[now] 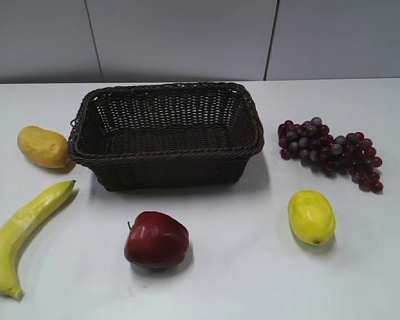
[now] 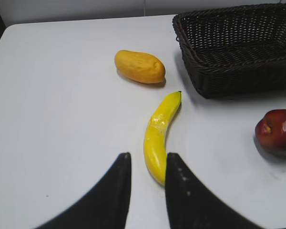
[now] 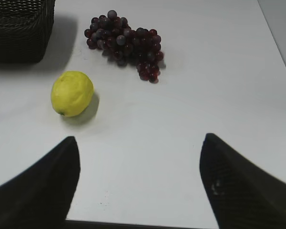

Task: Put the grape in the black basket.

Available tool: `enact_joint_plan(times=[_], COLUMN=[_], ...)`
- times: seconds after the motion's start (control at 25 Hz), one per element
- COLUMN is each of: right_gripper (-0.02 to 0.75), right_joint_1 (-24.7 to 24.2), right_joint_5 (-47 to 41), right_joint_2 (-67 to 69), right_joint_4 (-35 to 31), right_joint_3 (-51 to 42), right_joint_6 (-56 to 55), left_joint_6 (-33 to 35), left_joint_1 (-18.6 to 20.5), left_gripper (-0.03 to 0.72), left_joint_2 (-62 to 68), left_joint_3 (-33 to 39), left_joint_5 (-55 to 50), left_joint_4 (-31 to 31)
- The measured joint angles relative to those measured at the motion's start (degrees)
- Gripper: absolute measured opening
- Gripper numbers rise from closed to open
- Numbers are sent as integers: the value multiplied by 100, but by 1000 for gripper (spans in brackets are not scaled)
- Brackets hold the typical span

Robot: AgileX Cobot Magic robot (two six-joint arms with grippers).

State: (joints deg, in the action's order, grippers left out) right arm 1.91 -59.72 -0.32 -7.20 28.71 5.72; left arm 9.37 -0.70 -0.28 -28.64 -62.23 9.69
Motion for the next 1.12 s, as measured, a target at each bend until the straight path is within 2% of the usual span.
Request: enact_joint_plan(times=[0.12,0.28,0.52,0.68,0.88,1.12], right_gripper=[595,594,593,593,593,611], right_joint_1=[0,0,0,0,0,166], right_joint_5=[470,1593,3668,4705,4810,3811], right_joint_2=[277,1109,2916,4276,6070,8126], right_joint_4=[-12,-6,-28,-251,-341,-341], right_joint_3=[90,89,-259,-287,255,1785], right_joint_6=[0,0,0,0,3,406], left_joint_6=[3,1,-2,-2,3,4], left_joint_1=[0,0,0,0,0,0], left_gripper=[228,228,228,228,228,228], left_joint_2=[0,0,0,0,0,0], left_joint_3=[0,0,0,0,0,0], left_joint_5=[0,0,0,0,0,0], left_joint_4=[0,0,0,0,0,5])
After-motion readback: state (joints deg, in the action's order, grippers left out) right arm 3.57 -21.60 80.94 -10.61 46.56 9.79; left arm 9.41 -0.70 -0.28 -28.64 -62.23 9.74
